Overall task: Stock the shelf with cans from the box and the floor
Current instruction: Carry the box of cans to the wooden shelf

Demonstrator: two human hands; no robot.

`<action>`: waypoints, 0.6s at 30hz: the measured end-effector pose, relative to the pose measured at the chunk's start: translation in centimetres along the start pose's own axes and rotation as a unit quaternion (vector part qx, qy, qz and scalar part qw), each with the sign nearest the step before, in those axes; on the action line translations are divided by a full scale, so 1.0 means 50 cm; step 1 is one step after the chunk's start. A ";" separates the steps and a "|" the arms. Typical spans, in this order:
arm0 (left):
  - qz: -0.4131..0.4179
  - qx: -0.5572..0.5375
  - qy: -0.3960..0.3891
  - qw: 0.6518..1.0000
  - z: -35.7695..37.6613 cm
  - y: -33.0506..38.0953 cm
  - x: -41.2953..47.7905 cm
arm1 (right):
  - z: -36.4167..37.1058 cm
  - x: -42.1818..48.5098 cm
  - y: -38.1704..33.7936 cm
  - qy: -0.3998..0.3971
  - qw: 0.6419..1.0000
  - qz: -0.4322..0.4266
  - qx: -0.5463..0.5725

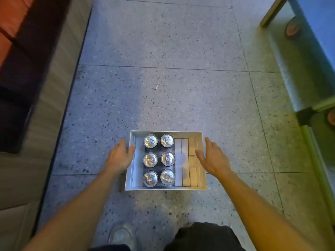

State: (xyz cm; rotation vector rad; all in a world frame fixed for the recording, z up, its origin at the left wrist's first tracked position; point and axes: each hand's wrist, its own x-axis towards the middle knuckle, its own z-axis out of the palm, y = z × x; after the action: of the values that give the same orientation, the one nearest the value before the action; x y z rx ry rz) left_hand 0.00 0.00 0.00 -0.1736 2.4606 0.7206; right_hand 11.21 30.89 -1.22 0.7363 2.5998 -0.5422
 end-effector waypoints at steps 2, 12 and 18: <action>0.001 -0.110 0.005 0.994 0.030 -0.012 0.007 | 0.033 0.004 0.005 0.000 0.994 0.021 0.105; 0.007 -0.337 -0.004 0.941 0.100 -0.036 -0.013 | 0.121 0.003 0.025 0.006 0.867 0.039 0.496; 0.007 -0.349 -0.015 0.937 0.098 -0.028 -0.015 | 0.118 0.002 0.011 0.002 0.848 0.049 0.527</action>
State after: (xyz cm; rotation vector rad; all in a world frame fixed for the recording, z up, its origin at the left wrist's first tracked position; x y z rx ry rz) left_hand 3.38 1.42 -3.64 -0.4053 2.0740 1.5647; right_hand 12.93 28.66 -6.43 1.1379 2.0654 -1.9769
